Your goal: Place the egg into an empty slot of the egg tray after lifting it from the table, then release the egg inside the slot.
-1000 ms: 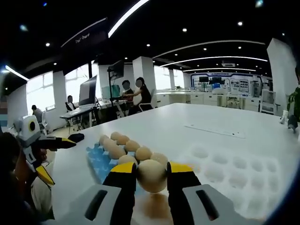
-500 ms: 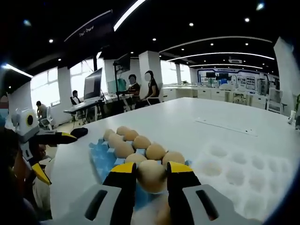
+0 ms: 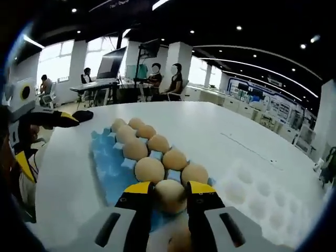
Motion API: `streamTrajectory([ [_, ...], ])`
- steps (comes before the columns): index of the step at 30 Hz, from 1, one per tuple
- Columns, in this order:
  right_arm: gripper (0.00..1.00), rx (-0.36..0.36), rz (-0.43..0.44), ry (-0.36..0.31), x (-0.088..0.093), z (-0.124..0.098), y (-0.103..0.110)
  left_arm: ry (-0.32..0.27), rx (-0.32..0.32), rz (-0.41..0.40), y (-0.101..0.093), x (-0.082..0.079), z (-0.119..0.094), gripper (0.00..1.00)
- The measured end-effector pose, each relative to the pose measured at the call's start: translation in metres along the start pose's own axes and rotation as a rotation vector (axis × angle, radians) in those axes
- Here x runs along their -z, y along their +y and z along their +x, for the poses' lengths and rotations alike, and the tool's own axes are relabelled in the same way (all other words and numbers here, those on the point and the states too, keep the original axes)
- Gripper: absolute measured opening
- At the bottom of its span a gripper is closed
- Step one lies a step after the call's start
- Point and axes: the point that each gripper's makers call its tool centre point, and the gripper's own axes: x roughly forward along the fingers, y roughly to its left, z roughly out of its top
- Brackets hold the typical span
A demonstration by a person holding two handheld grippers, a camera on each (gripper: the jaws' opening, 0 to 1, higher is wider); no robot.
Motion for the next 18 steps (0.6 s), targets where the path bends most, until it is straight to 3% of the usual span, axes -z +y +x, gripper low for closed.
streamTrajectory([
  [13, 0.27, -0.004, 0.015, 0.007, 0.0019, 0.0019, -0.0032, -0.004, -0.003, -0.007, -0.0007, 0.0004, -0.0045, 0.98],
  [18, 0.32, -0.029, 0.102, -0.062, -0.005, -0.0036, -0.0003, 0.001, 0.004, -0.001, -0.0033, 0.0004, -0.0052, 0.98],
])
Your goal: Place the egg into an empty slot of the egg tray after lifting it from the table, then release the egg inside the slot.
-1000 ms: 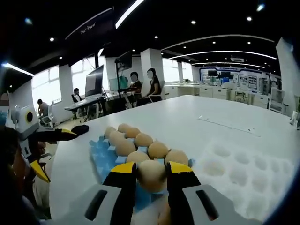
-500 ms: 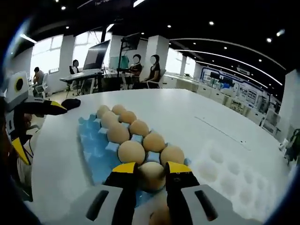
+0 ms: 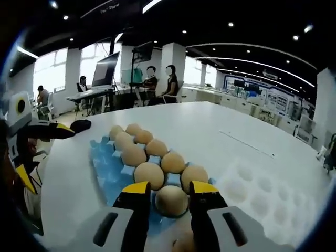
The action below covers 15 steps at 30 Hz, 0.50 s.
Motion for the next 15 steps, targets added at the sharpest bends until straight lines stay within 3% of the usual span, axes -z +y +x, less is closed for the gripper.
streamTrajectory([
  [3, 0.32, 0.019, -0.027, -0.011, -0.002, 0.0, -0.003, 0.002, -0.002, 0.002, 0.0, -0.001, -0.002, 0.98],
  [5, 0.33, 0.024, -0.033, -0.018, -0.003, -0.003, -0.003, -0.047, 0.02, -0.038, -0.005, -0.01, -0.003, 0.98],
  [8, 0.35, 0.025, -0.032, -0.032, -0.007, -0.006, -0.004, -0.073, 0.028, -0.05, -0.005, -0.015, -0.006, 0.98],
  [15, 0.43, 0.028, -0.031, -0.029, -0.005, -0.016, -0.005, -0.06, 0.023, -0.036, -0.008, -0.014, -0.004, 0.99],
])
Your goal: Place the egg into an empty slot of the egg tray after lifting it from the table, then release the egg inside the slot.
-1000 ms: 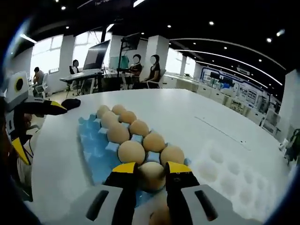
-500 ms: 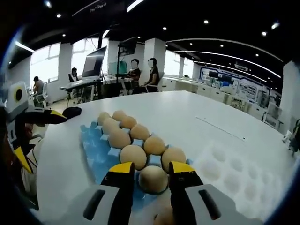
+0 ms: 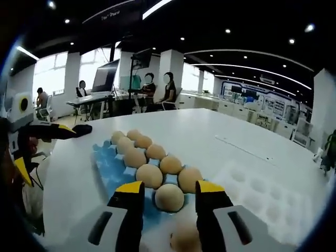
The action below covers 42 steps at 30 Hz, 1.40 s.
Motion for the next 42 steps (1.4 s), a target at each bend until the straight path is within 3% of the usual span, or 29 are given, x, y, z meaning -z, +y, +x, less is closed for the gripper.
streamTrajectory([
  [11, 0.46, 0.039, 0.075, -0.046, 0.004, -0.025, -0.006, 0.004, -0.001, 0.008, -0.003, 0.001, -0.001, 0.99],
  [23, 0.46, 0.068, 0.114, -0.044, 0.017, -0.033, -0.006, 0.012, 0.004, 0.016, -0.005, 0.002, 0.001, 0.99],
  [25, 0.46, 0.092, 0.118, -0.046, 0.021, -0.035, -0.007, 0.012, 0.006, 0.015, -0.005, 0.002, 0.001, 0.99],
  [27, 0.45, 0.164, 0.113, -0.078, 0.021, -0.038, -0.015, 0.016, 0.009, 0.016, -0.005, 0.003, 0.002, 0.99],
  [31, 0.44, 0.211, 0.115, -0.129, 0.023, -0.042, -0.015, 0.021, 0.015, 0.018, -0.007, 0.004, 0.004, 0.99],
  [34, 0.43, 0.237, 0.123, -0.131, 0.024, -0.044, -0.013, 0.027, 0.017, 0.02, -0.007, 0.005, 0.004, 0.99],
  [42, 0.4, 0.457, 0.185, -0.165, 0.027, -0.047, -0.019, 0.031, 0.028, 0.021, -0.01, 0.008, 0.006, 0.99],
])
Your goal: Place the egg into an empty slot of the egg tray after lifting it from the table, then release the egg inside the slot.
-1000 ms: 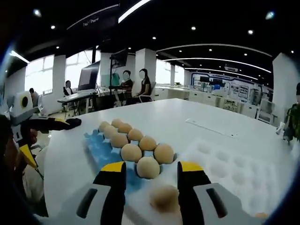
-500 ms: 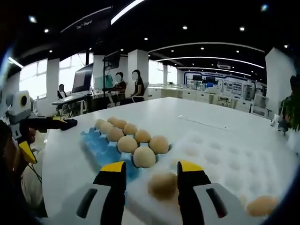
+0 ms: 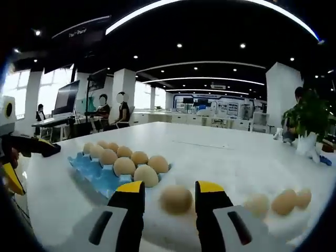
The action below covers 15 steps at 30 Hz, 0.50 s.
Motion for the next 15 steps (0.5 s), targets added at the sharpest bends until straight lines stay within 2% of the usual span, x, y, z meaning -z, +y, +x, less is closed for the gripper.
streamTrajectory([
  [4, 0.4, 0.081, 0.03, 0.029, 0.009, 0.003, 0.002, 0.004, 0.016, 0.002, -0.004, 0.002, 0.001, 0.99],
  [6, 0.4, 0.121, 0.024, 0.02, 0.009, 0.004, 0.0, 0.001, 0.021, 0.002, -0.005, 0.001, 0.001, 0.99],
  [10, 0.36, 0.183, 0.143, 0.028, 0.018, 0.002, -0.008, 0.003, 0.029, 0.006, -0.006, 0.002, 0.001, 0.99],
  [11, 0.34, 0.214, 0.122, -0.001, 0.013, 0.001, -0.014, 0.001, 0.033, 0.005, -0.006, 0.002, 0.001, 0.99],
  [15, 0.32, 0.239, 0.139, 0.033, 0.016, 0.004, -0.013, 0.009, 0.046, 0.011, -0.008, 0.003, 0.003, 0.98],
])
